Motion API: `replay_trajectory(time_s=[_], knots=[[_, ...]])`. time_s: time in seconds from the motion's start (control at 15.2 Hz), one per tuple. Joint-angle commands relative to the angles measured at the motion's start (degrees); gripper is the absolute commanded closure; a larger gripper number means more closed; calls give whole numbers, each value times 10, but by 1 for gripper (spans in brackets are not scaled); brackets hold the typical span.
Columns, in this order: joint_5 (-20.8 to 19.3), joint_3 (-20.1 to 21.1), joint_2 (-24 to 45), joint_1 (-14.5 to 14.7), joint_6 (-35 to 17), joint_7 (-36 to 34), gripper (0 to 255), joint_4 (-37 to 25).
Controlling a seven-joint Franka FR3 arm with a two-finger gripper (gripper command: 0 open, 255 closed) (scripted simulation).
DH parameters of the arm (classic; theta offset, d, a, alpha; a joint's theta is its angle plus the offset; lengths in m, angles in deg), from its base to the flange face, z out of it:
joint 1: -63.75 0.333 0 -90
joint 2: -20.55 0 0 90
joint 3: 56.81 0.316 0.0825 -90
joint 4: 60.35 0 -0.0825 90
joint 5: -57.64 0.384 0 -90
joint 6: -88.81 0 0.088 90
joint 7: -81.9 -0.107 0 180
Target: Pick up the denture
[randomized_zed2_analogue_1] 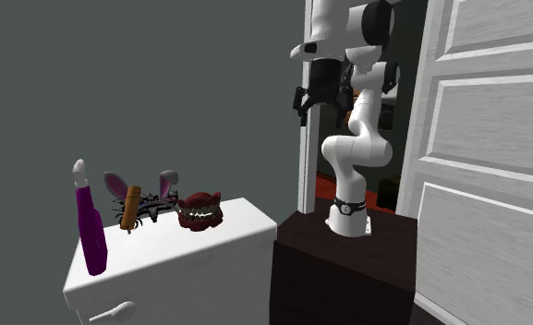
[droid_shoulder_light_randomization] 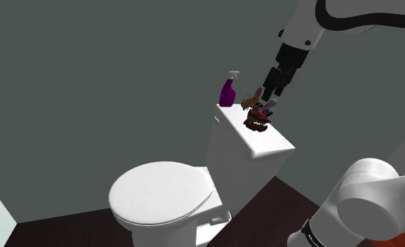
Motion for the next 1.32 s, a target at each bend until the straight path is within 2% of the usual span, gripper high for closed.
replay_trajectory(time_s=[0.0, 0.33, 0.73, 0.99, 1.25], knots=[[0, 0, 0, 0, 0, 0, 0, 0], [-17, -82, 34, -9, -38, 88, 0, 8], [-22, -181, 107, -11, -82, 197, 0, -10], [-8, -248, 175, -3, -107, 276, 0, -39], [27, -317, 259, 11, -124, 364, 0, -82]])
